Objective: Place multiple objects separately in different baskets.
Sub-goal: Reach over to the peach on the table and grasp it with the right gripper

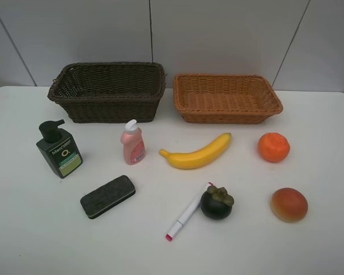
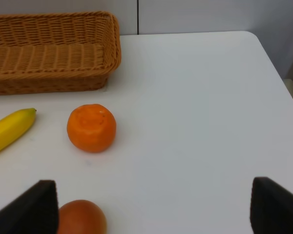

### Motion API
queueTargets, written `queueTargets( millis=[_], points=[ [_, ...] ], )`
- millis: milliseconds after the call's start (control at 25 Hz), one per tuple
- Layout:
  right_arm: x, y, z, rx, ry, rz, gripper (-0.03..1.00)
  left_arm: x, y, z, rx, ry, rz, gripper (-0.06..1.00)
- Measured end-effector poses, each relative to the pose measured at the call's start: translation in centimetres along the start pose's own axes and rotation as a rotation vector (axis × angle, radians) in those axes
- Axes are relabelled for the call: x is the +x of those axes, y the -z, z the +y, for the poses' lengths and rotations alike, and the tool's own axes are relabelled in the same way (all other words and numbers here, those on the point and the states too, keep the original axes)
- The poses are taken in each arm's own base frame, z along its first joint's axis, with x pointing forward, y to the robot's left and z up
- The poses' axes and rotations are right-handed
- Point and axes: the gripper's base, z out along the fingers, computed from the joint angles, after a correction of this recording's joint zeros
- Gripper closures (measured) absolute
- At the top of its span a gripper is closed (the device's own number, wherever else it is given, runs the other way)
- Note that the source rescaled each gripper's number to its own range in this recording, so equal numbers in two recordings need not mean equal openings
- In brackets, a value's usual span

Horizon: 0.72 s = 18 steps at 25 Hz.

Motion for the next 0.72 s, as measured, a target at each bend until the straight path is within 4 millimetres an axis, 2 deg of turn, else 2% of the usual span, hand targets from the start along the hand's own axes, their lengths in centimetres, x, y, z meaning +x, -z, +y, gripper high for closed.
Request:
queueTargets(
  millis=[720],
  points=[
    [0.00, 0.00, 0.00, 0.000, 0.000, 0.000, -0.01, 0.00, 0.00, 0.00, 0.000, 0.000, 0.000, -0.06]
  ],
)
